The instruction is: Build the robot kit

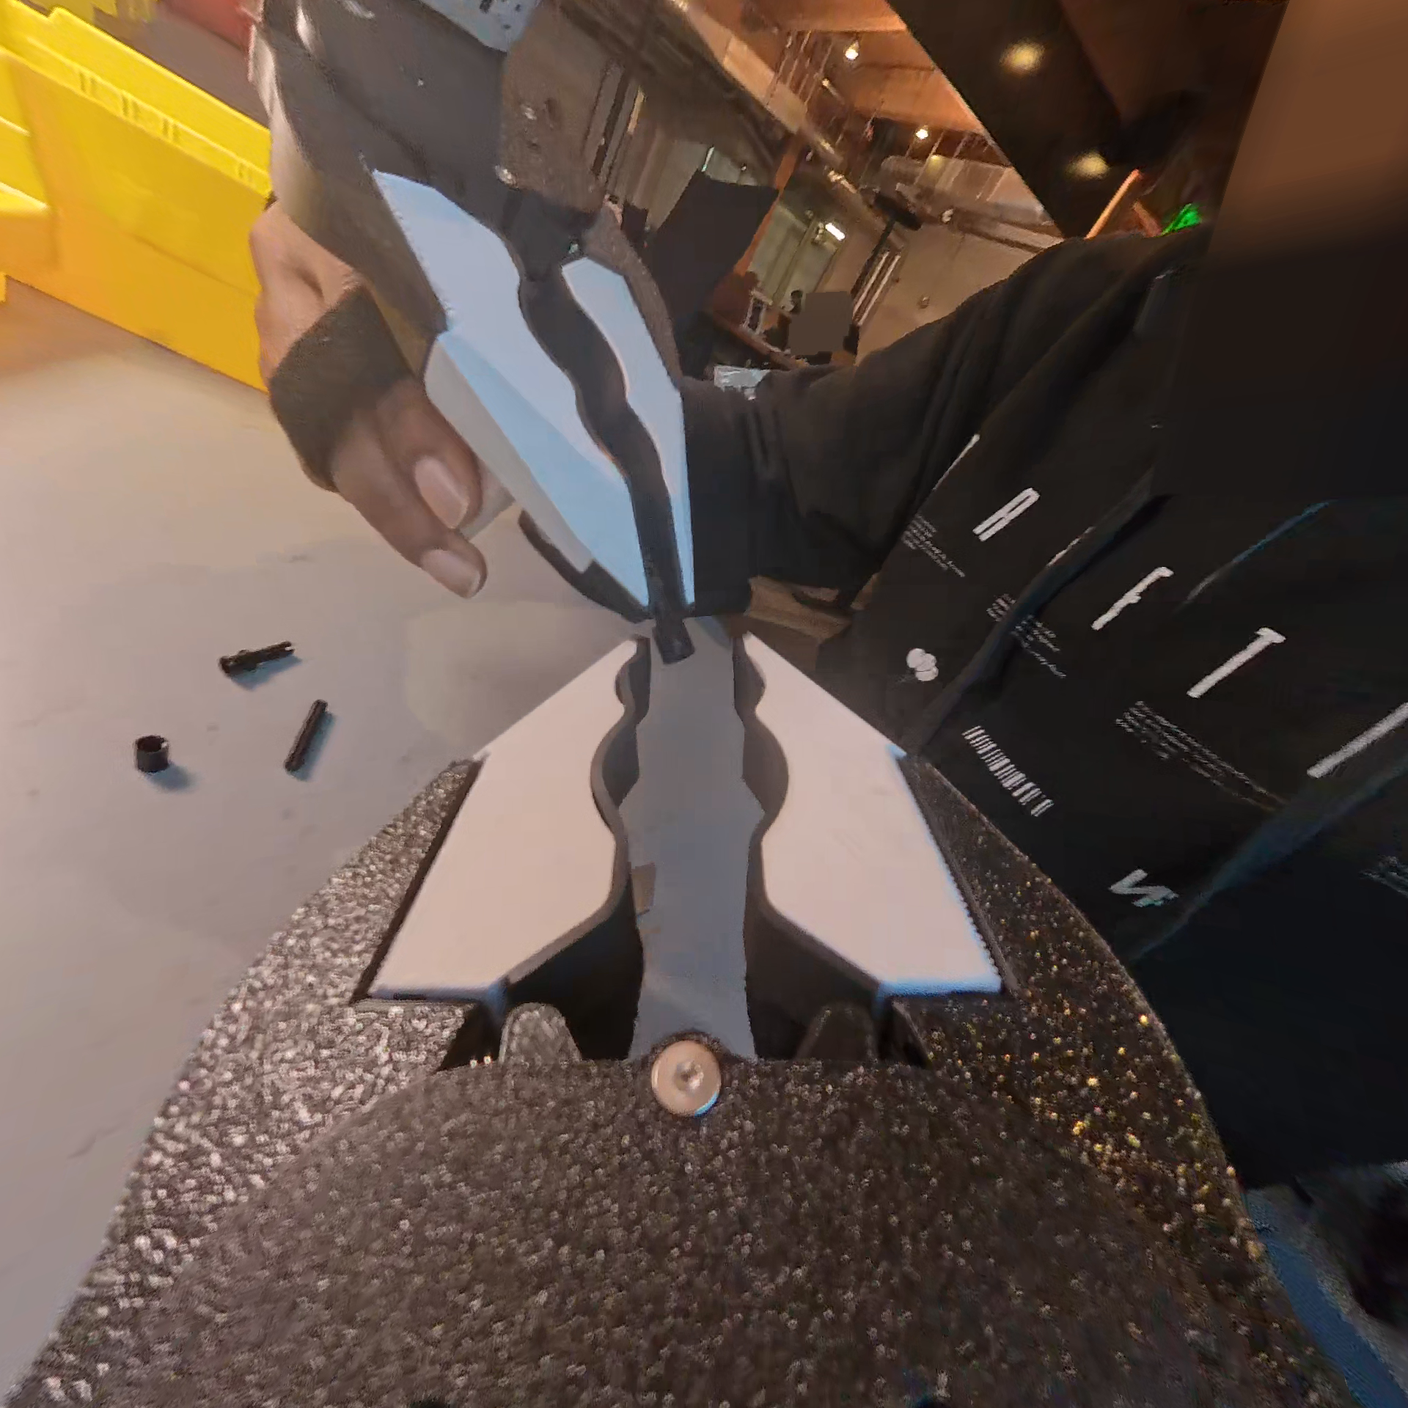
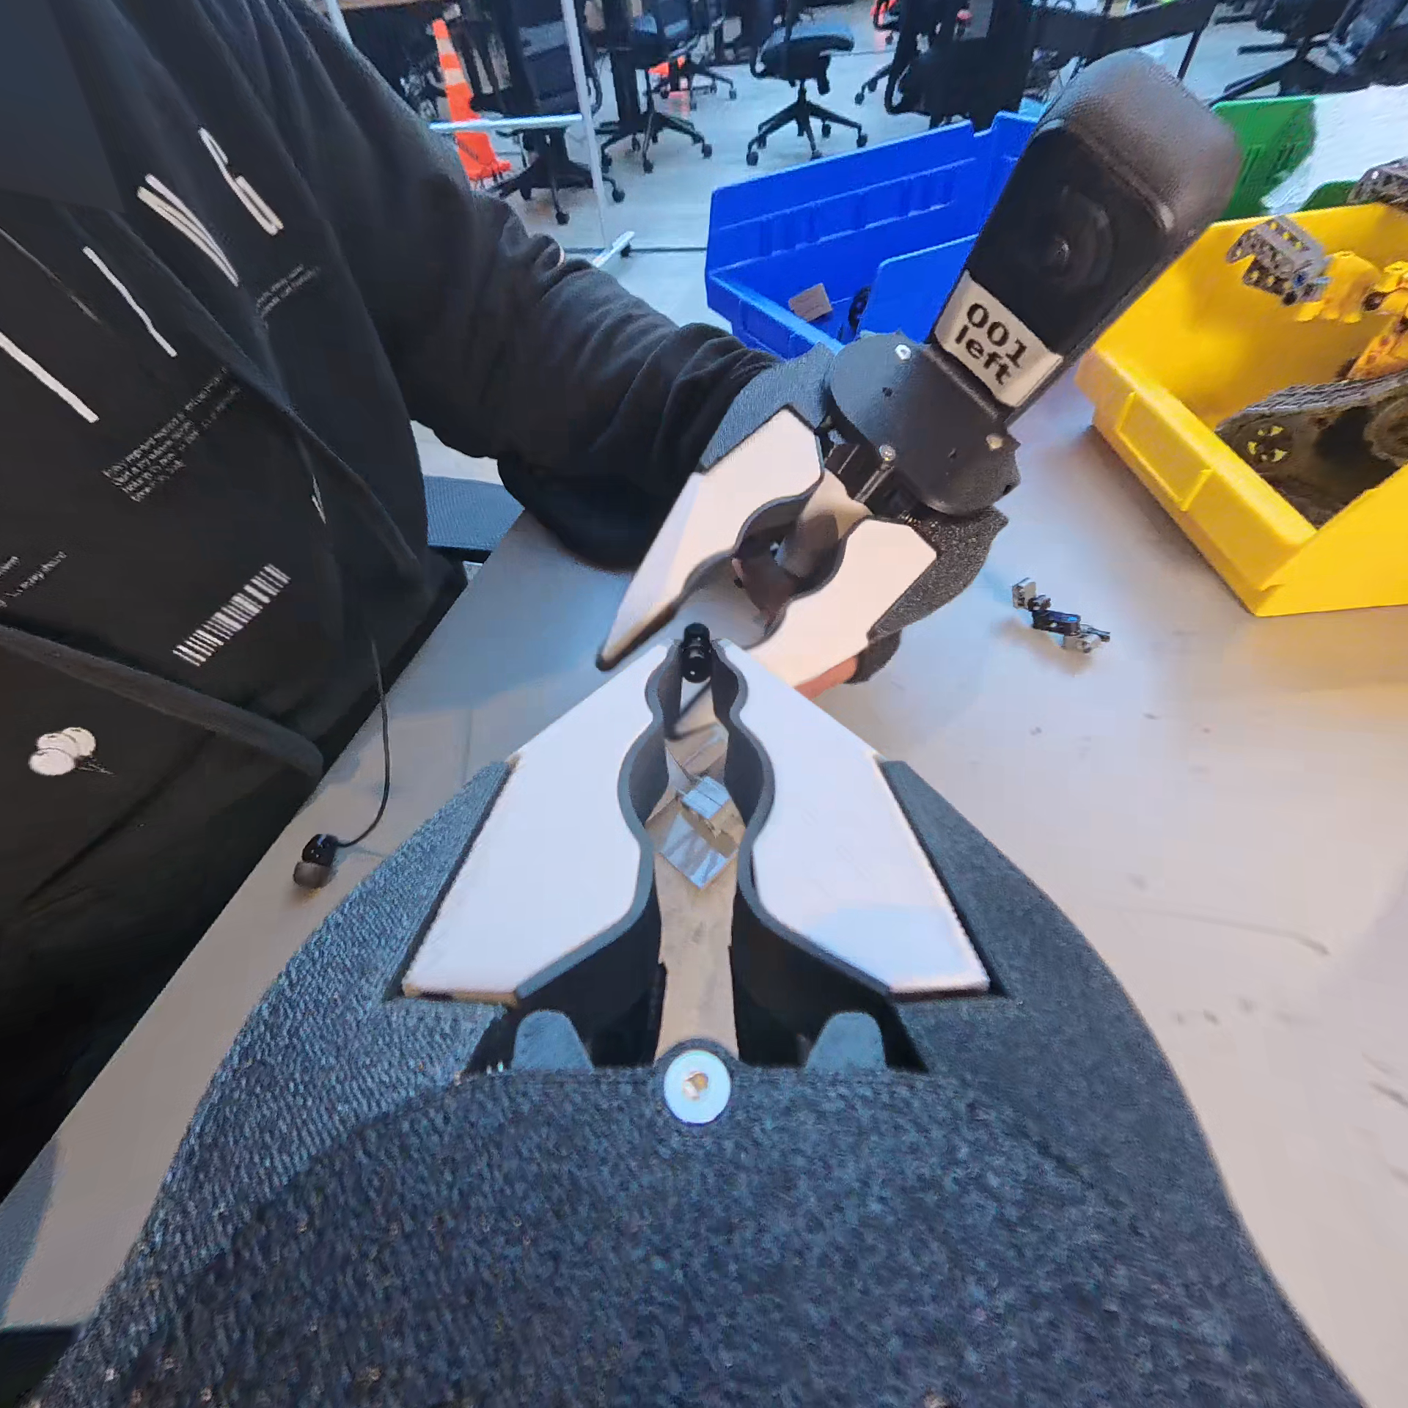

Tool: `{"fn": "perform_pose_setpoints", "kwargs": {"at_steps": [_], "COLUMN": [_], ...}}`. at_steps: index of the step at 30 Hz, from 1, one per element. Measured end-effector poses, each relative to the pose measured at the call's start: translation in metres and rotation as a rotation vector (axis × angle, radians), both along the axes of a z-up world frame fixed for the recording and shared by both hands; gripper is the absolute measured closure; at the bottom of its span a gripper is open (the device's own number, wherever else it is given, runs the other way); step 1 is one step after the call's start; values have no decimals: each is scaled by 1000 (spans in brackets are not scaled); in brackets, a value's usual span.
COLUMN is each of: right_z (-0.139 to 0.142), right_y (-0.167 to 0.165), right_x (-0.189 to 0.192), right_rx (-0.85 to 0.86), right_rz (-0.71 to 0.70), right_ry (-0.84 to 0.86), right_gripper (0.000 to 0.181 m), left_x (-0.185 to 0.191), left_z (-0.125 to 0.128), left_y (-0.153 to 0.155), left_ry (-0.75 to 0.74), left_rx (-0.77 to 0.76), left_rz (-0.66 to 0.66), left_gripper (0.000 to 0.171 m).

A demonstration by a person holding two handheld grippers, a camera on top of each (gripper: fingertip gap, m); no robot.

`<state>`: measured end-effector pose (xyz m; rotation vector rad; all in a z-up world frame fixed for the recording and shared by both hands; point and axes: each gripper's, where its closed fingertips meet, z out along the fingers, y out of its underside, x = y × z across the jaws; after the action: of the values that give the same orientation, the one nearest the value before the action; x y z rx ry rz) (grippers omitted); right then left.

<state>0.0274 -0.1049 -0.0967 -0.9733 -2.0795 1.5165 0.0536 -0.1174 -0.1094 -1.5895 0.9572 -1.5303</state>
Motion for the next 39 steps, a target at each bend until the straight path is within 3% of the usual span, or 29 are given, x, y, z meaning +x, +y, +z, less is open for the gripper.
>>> {"fn": "perform_pose_setpoints", "kwargs": {"at_steps": [10, 23, 33, 39], "right_z": [-6, -4, -4, 1], "right_y": [-7, 11, 45, 42], "right_x": [12, 4, -18, -16], "right_rx": [98, 157, 152, -97], "right_rz": [47, -54, -307, -491], "right_ry": [-26, 38, 113, 219], "right_gripper": [174, 174, 175, 175], "left_x": [4, -13, -39, -37], "left_z": [1, 0, 10, 13], "left_y": [0, 18, 55, 54], "left_ry": [-23, 72, 107, 155], "left_rx": [-59, 32, 143, 239], "left_rz": [-7, 132, 417, 441], "left_gripper": [164, 165, 164, 163]}}
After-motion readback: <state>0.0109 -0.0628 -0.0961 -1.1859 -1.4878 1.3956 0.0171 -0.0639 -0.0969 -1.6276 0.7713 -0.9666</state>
